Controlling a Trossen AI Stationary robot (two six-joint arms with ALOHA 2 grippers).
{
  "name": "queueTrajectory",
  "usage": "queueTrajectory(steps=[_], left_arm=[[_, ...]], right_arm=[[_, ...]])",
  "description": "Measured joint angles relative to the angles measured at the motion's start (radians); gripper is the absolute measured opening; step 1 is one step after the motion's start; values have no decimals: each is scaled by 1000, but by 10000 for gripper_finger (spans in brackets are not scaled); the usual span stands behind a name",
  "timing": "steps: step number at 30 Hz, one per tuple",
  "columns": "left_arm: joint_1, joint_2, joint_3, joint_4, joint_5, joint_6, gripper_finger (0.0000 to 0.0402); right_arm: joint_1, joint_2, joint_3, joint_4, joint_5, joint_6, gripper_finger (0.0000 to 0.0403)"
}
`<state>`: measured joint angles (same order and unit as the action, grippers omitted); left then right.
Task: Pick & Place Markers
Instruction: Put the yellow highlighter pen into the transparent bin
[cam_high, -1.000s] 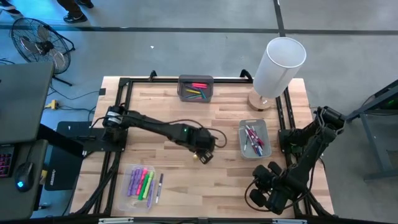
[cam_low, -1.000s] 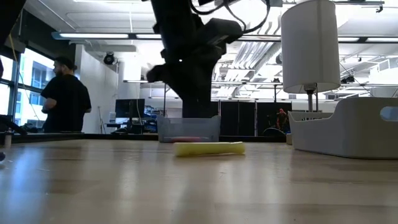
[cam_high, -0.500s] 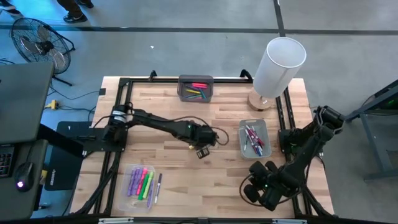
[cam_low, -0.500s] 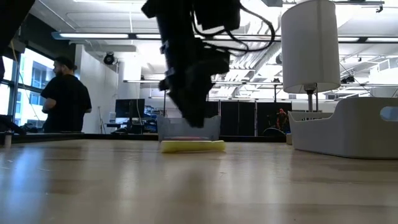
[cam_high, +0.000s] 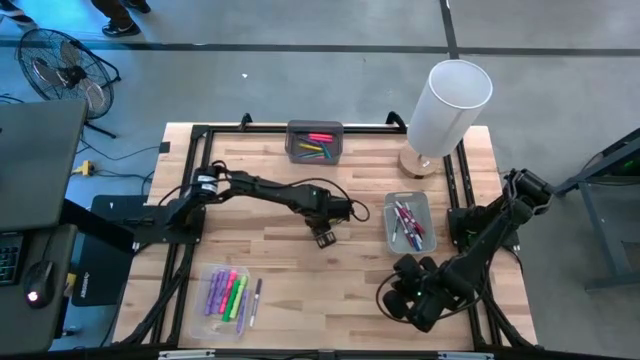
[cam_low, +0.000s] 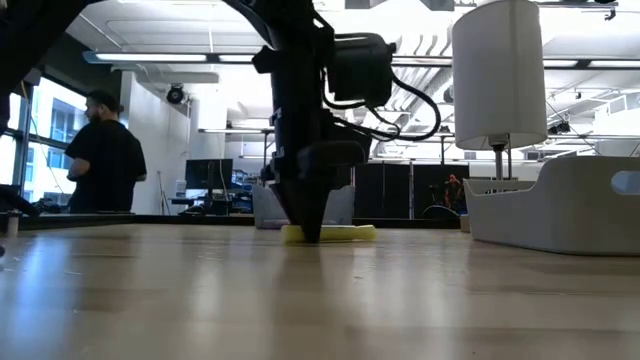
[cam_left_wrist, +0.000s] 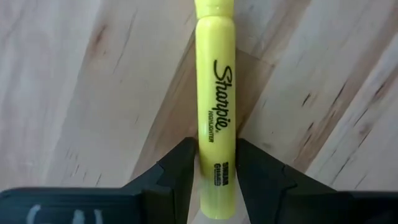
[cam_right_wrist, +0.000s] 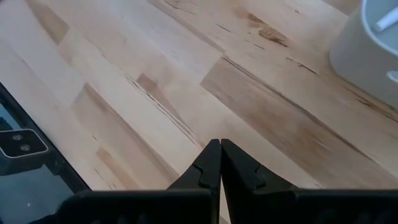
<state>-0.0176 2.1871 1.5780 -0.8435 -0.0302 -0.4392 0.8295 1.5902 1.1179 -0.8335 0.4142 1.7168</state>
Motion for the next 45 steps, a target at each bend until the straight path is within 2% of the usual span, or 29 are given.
queueTrajectory(steps=[4, 8, 13, 16, 18, 23, 27, 30, 33, 37, 40, 45], left_arm=[[-11, 2, -1, 6, -6, 8, 105], [-13, 0, -1, -10, -11, -41, 58], [-12, -26, -1, -34, 60, -57, 58], [-33, -104, -14, -118, 112, -102, 58], [-58, -159, -12, -80, 129, -148, 58], [-146, -393, -2, -198, 17, -267, 58], [-296, -501, -7, -286, -52, -502, 58], [-438, -558, -4, -395, -142, -769, 58], [-594, -551, -8, -488, -184, -1063, 58], [-739, -502, -9, -538, -155, -1401, 58], [-826, -493, -56, -537, -133, -1602, 58], [-924, -477, -187, -448, -7, -1798, 58]], right_arm=[[-5, 0, 0, 2, 3, -1, 0], [-6, 0, 0, 11, 21, -16, 0], [-6, 0, 0, 19, 25, -42, 0], [-5, 0, 0, 29, 25, -68, 0], [-5, 0, 0, 35, 25, -90, 0], [-5, 0, 0, 56, 26, -171, 0], [-5, 0, 0, 89, 75, -235, 0], [-5, 0, 0, 147, 124, -308, 0], [-5, 0, 0, 223, 153, -392, 0], [-5, 0, 0, 305, 176, -465, 0], [-10, 0, 0, 340, 171, -487, 0], [-12, 0, 0, 361, 143, -495, 0]])
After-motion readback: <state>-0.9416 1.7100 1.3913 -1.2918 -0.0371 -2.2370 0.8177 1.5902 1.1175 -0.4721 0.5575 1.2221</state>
